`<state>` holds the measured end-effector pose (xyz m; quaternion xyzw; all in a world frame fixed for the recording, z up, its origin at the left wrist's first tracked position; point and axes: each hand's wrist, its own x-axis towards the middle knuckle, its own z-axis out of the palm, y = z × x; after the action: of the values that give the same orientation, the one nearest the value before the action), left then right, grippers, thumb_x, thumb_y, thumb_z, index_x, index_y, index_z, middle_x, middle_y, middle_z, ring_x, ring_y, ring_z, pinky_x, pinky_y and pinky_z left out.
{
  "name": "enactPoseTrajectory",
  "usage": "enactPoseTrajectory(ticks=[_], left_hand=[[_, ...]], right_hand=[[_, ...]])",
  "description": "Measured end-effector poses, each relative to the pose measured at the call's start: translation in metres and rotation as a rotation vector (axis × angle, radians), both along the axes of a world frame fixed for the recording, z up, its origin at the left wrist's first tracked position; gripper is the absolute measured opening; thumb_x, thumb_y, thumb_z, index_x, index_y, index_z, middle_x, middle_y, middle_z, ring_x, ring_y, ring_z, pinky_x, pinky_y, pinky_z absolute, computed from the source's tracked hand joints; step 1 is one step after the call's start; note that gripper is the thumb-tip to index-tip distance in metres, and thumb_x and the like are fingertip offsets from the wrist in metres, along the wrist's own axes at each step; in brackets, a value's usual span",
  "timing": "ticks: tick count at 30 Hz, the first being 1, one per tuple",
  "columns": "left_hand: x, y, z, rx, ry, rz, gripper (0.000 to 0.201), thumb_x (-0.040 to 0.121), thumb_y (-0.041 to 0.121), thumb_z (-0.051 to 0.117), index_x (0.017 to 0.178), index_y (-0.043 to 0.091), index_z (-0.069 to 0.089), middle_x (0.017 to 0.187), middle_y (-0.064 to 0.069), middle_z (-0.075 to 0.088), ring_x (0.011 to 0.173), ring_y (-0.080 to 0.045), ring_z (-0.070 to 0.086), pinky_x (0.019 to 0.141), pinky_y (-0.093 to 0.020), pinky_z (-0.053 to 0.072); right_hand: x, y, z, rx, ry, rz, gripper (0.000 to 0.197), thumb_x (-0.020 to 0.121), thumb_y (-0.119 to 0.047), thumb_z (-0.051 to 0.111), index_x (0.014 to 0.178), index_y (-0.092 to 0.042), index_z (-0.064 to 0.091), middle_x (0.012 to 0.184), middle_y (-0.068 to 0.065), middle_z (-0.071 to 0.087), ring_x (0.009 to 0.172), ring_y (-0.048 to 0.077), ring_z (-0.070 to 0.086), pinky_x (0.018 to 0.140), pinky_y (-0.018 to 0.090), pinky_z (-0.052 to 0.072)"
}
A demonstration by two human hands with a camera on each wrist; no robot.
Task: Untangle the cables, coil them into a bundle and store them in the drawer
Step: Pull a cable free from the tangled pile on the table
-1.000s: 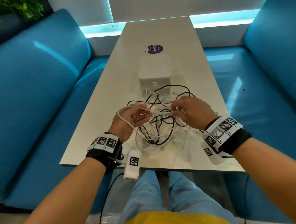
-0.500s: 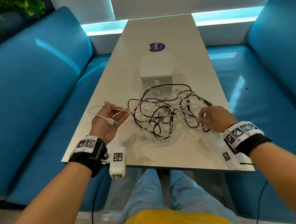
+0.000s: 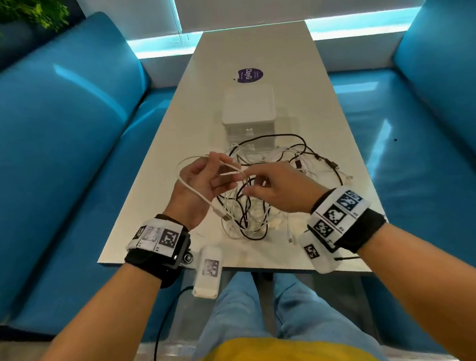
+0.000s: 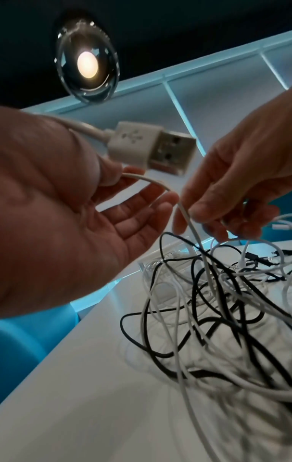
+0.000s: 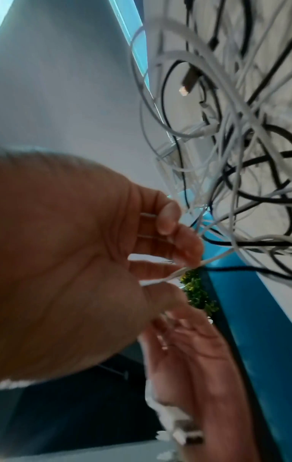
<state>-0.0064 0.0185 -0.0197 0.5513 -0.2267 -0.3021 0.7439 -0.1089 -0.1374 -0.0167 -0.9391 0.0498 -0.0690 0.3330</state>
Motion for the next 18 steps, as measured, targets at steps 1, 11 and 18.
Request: enactPoseTrajectory(ticks=[1,11,18], left_hand=[[-0.001,-0.001,0.0,-0.011,-0.01,-0.014,0.032,0.087,0.035,0.048,0.089,0.007,0.064,0.086,-0.01,0.073,0.077,-0.022,0.071,0.073,-0.029,0.057],[-0.015,-0.031,-0.043,0.34,-0.488,0.018,0.024,0.075,0.016,0.079,0.096,0.024,0.07,0.082,0.0,0.07,0.075,-0.011,0.067,0.079,-0.036,0.057],[-0.03,-0.044,-0.039,0.397,-0.679,0.215,0.015,0.087,0.032,0.067,0.099,0.031,0.058,0.075,0.009,0.063,0.058,-0.004,0.058,0.058,-0.024,0.049]], right_hand=[[0.003,0.002,-0.002,-0.002,-0.025,-0.005,0.016,0.092,-0.032,0.061,0.101,-0.023,0.07,0.073,-0.013,0.06,0.066,0.002,0.052,0.065,0.023,0.039],[0.001,-0.009,0.022,0.155,-0.293,-0.19,0.008,0.085,-0.013,0.07,0.089,-0.014,0.077,0.078,-0.008,0.072,0.073,-0.003,0.064,0.071,0.01,0.047],[-0.004,-0.007,0.031,0.382,-0.339,-0.149,0.008,0.082,-0.013,0.073,0.088,-0.017,0.077,0.078,-0.004,0.074,0.072,0.008,0.069,0.075,0.025,0.056]])
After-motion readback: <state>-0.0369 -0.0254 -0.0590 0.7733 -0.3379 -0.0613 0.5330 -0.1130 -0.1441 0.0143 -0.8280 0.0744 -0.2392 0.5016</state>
